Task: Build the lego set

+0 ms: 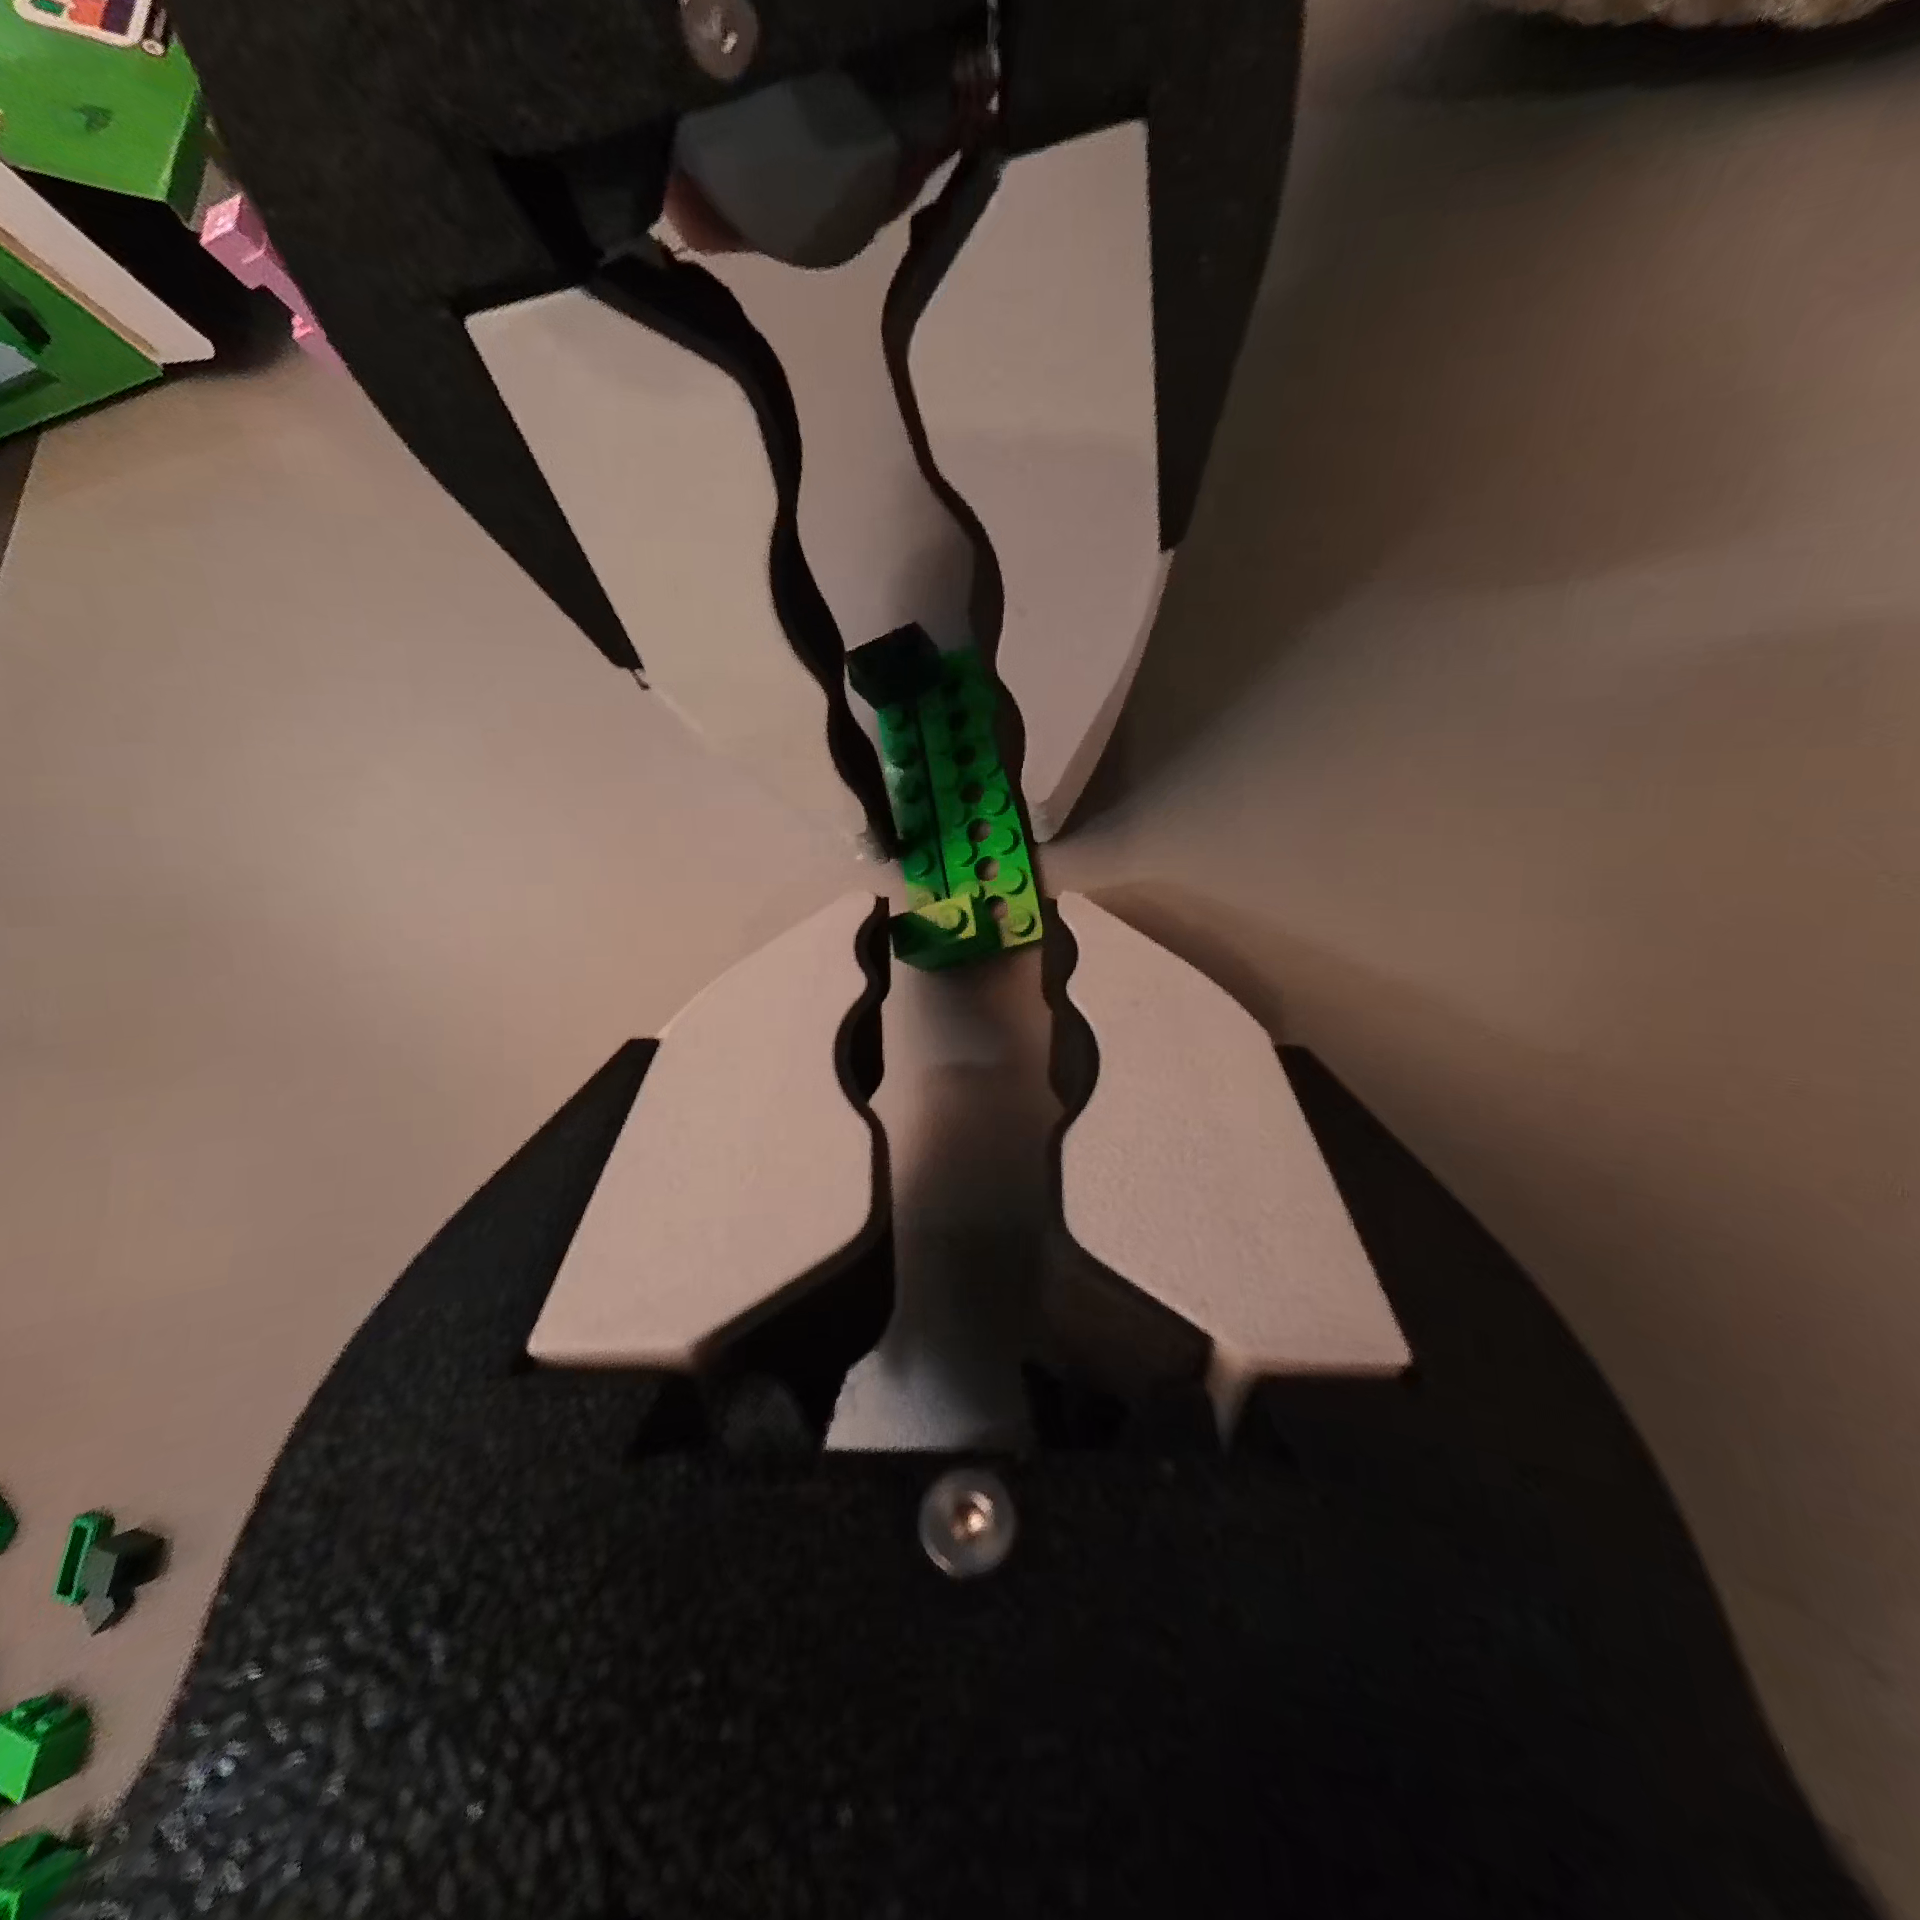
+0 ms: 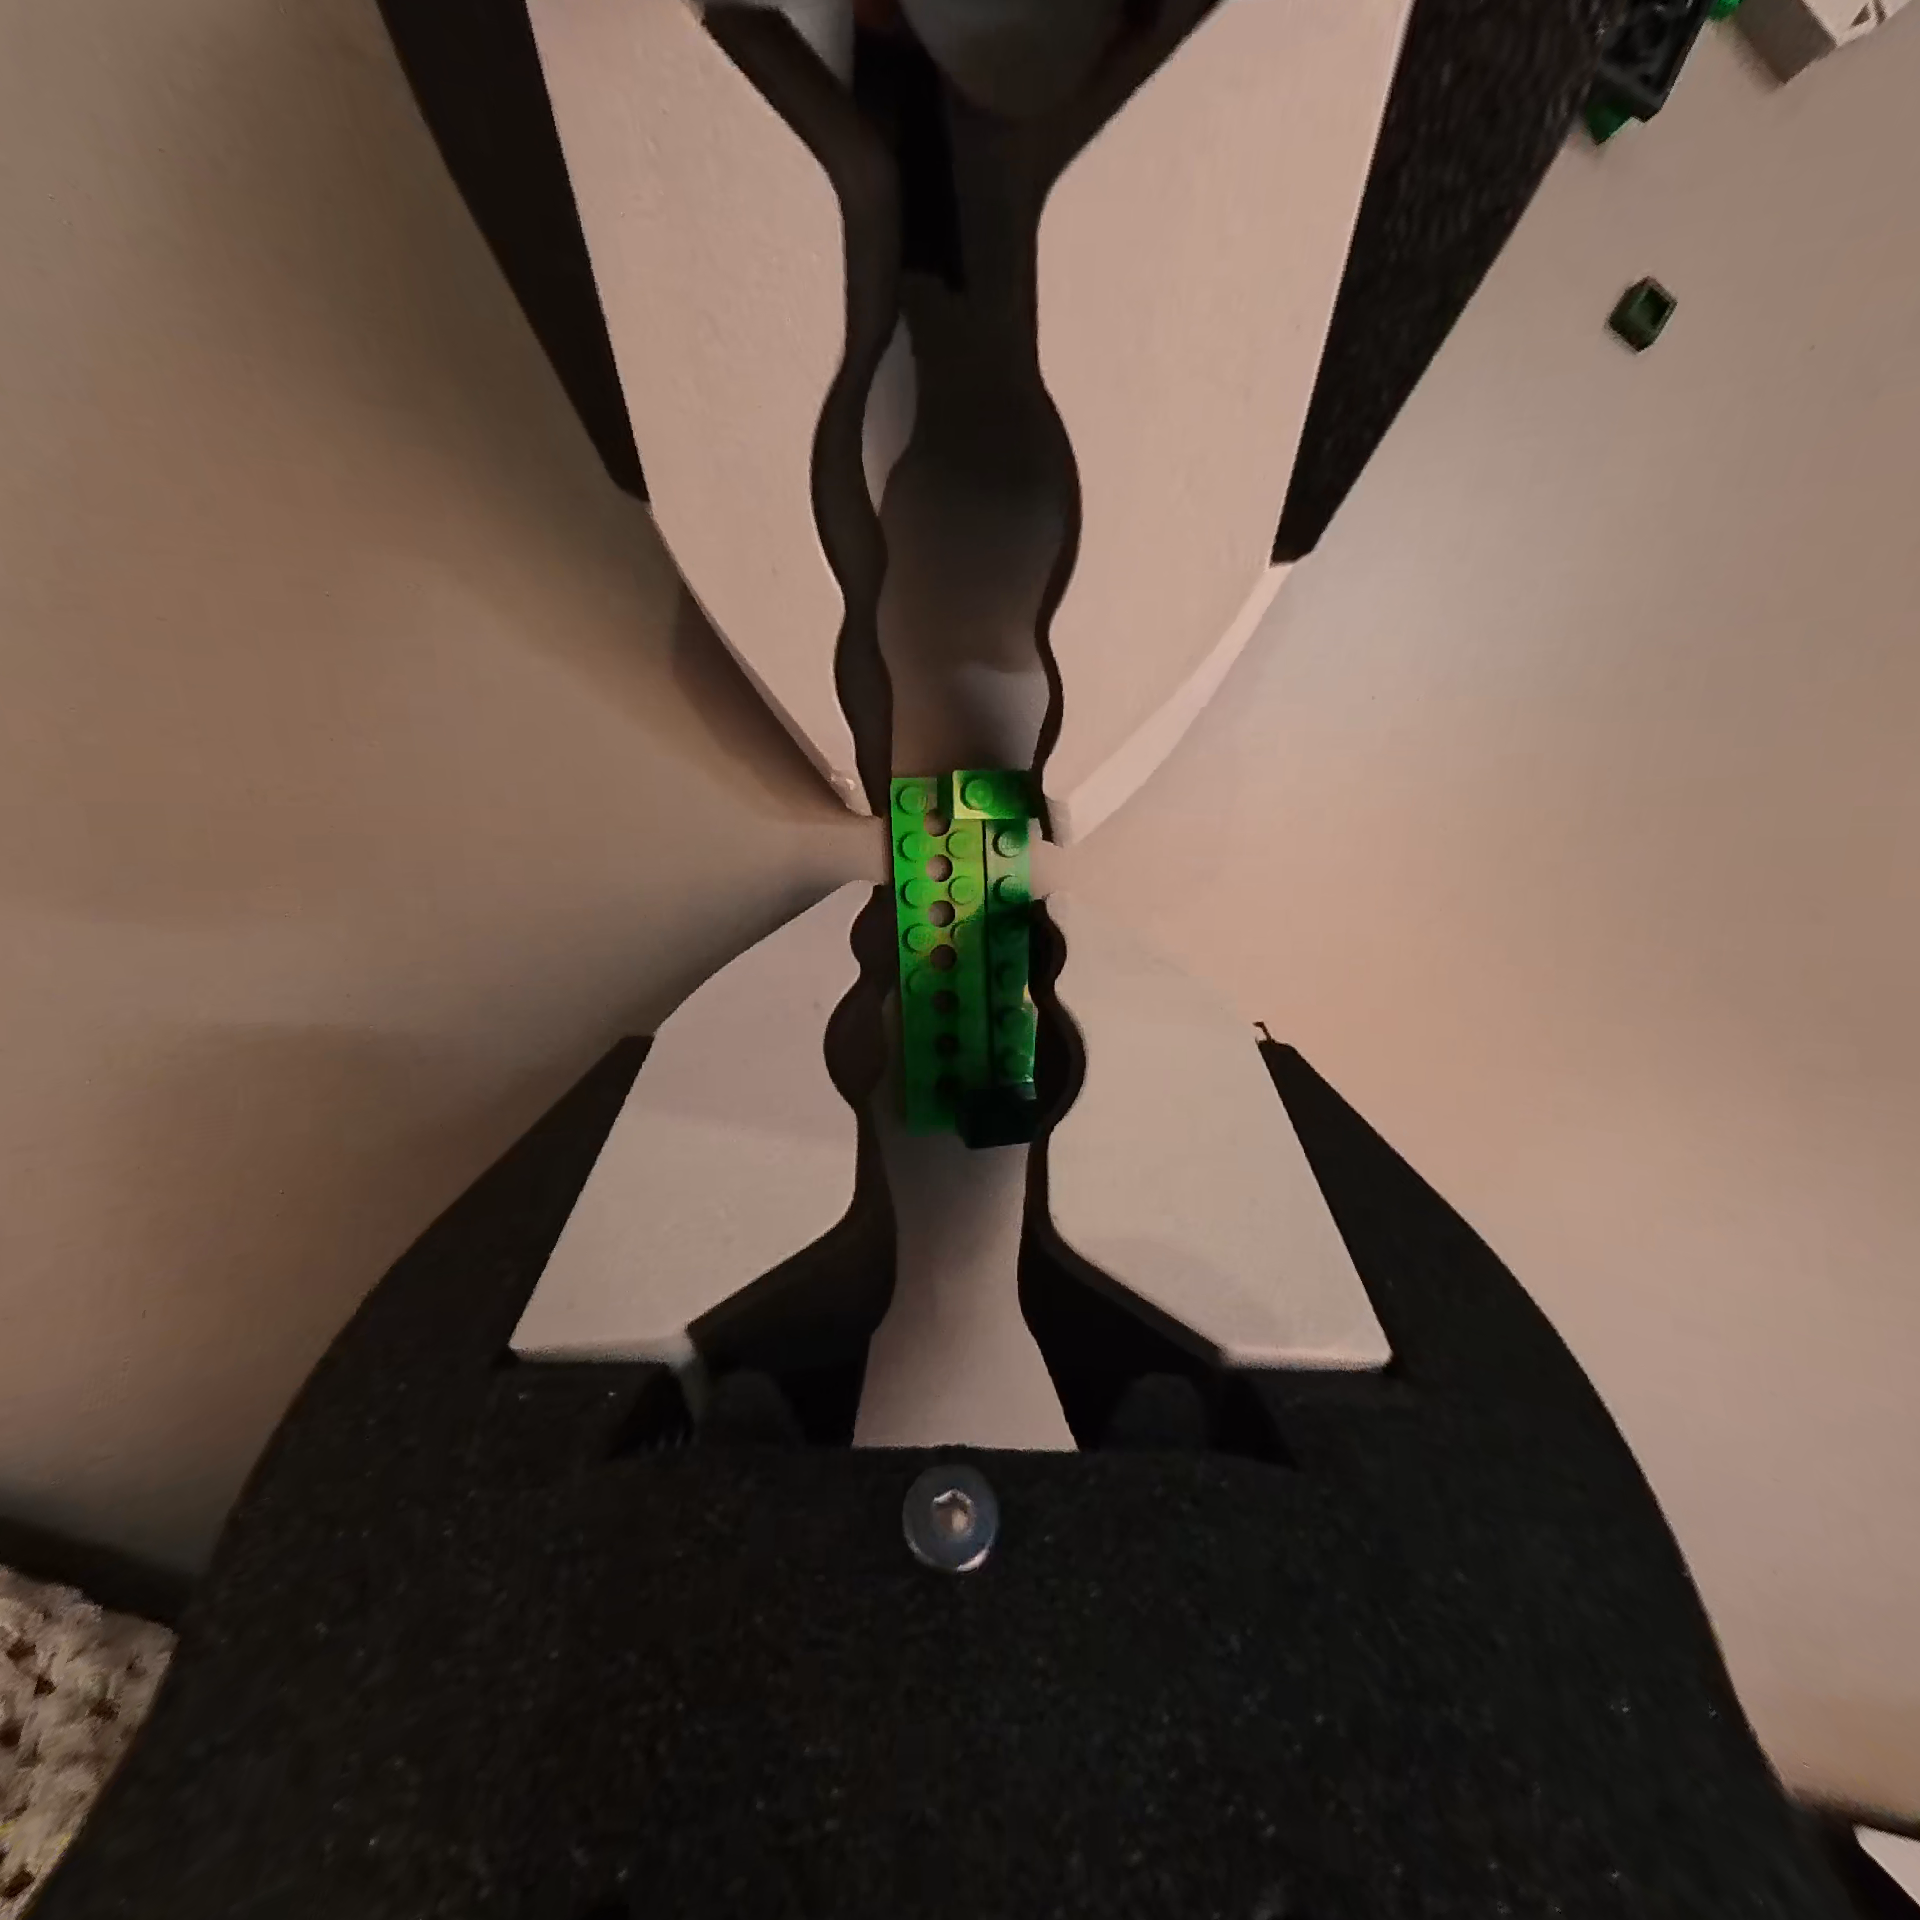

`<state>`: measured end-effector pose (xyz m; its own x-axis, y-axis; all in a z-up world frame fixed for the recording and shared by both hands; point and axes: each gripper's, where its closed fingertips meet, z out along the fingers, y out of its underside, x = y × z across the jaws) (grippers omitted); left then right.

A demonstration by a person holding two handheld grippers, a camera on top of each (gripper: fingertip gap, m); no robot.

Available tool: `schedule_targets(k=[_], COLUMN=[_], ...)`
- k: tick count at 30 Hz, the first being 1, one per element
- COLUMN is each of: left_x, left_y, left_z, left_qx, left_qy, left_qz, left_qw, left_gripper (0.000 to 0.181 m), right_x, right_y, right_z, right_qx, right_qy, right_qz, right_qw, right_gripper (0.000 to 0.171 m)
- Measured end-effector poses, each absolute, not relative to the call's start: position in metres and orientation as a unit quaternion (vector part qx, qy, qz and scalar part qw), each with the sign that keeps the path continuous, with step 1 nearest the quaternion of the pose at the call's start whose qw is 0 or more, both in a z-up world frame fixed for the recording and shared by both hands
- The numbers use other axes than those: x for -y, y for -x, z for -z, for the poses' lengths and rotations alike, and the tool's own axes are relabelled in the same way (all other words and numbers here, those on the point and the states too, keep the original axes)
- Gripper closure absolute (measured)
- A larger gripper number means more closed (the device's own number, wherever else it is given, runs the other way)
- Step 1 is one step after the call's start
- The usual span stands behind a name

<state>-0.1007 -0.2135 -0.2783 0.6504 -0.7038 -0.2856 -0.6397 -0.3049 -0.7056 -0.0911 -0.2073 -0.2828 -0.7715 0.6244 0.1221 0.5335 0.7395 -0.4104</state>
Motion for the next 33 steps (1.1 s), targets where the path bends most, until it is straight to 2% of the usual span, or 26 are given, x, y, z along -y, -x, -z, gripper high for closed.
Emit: schedule_targets(k=[3,7,11,15,22,27,33], left_x=[0.214,0.218,0.218,0.218,0.209,0.209,0.214], left_y=[0.101,0.105,0.108,0.109,0.107,0.106,0.108], left_z=[0.278,0.275,0.266,0.257,0.261,0.265,0.265], left_qx=[-0.417,-0.432,-0.460,-0.525,-0.595,-0.614,-0.621], left_qy=[0.806,0.798,0.761,0.682,0.590,0.571,0.570], left_qz=[0.041,0.033,0.007,-0.083,-0.221,-0.236,-0.224], left_qw=[0.417,0.420,0.457,0.501,0.499,0.490,0.489], left_gripper=[0.153,0.139,0.135,0.140,0.145,0.157,0.154], right_x=[0.208,0.208,0.208,0.207,0.207,0.205,0.205], right_y=[0.091,0.091,0.090,0.088,0.087,0.088,0.088], right_z=[0.283,0.282,0.282,0.279,0.280,0.280,0.279], right_qx=[0.925,0.924,0.918,0.908,0.895,0.886,0.875], right_qy=[0.312,0.308,0.314,0.324,0.334,0.343,0.349], right_qz=[-0.172,-0.180,-0.201,-0.240,-0.281,-0.301,-0.328], right_qw=[0.131,0.136,0.131,0.117,0.094,0.087,0.075], right_gripper=[0.148,0.148,0.148,0.148,0.148,0.148,0.148])
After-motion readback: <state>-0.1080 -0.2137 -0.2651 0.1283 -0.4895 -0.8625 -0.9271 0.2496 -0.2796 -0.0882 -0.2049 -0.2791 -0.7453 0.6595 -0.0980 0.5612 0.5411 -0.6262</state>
